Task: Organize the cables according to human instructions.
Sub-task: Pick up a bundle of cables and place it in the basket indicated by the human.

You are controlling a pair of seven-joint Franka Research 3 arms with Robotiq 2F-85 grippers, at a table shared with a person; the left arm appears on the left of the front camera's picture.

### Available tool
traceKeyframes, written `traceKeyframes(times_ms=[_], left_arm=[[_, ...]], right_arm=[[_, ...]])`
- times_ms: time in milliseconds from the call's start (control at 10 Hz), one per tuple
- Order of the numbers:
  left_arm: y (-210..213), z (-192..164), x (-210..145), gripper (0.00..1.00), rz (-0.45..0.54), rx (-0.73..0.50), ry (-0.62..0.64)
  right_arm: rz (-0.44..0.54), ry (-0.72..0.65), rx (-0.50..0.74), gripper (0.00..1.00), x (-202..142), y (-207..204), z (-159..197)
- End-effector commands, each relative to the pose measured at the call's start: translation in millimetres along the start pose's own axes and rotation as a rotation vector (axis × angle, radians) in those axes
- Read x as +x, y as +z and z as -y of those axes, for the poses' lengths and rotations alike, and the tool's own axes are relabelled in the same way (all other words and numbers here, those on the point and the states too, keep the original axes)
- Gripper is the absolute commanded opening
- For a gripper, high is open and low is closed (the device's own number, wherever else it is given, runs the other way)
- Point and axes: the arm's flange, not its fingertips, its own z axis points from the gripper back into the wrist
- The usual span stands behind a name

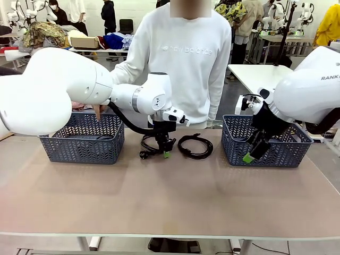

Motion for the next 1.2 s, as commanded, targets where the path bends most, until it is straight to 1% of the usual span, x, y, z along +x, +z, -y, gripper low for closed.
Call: traceKeyframes(times_ms=[0, 100, 200, 300, 400, 500, 600, 800, 900, 1000, 1100], left_arm=[[3.0, -1.9, -2.7, 0.27, 0.008, -0.047, -0.004], [3.2, -2.3, -3.6, 0.24, 0.005, -0.048, 0.004], [4.1, -2.9, -4.7, 0.32, 0.001, -0.040, 0.016], [4.9, -3.5, -5.8, 0.05, -0.006, -0.029, 0.026], [5.7, -4.0, -7.4, 0.13, -0.014, -0.013, 0.043], [7.2, -4.6, -9.5, 0.00, -0.015, 0.003, 0.072], [10.8, -4.3, -12.0, 0.00, -0.014, 0.026, 0.108], [23.7, 1.7, -12.8, 0.00, -0.010, 0.066, 0.138], [37.5, 7.5, -13.4, 0.00, 0.016, 0.106, 0.123], [57.3, 15.6, -12.9, 0.00, 0.012, 0.112, 0.110], [79.3, 25.5, -12.5, 0.00, 0.009, 0.113, 0.065]], right_arm=[[-0.004, -0.005, -0.006, 1.00, 0.8, -0.8, -1.4], [-0.004, -0.005, -0.006, 1.00, 0.8, -0.8, -1.4], [-0.004, -0.005, -0.006, 1.00, 0.8, -0.8, -1.4], [-0.004, -0.005, -0.006, 1.00, 0.8, -0.8, -1.4], [-0.004, -0.005, -0.006, 1.00, 0.8, -0.8, -1.4], [-0.004, -0.005, -0.006, 1.00, 0.8, -0.8, -1.4], [-0.004, -0.005, -0.006, 1.00, 0.8, -0.8, -1.4], [-0.004, -0.005, -0.006, 1.00, 0.8, -0.8, -1.4], [-0.004, -0.005, -0.006, 1.00, 0.8, -0.8, -1.4], [-0.004, -0.005, -0.006, 1.00, 0.8, -0.8, -1.4], [-0.004, -0.005, -0.006, 1.00, 0.8, -0.8, -1.4]])
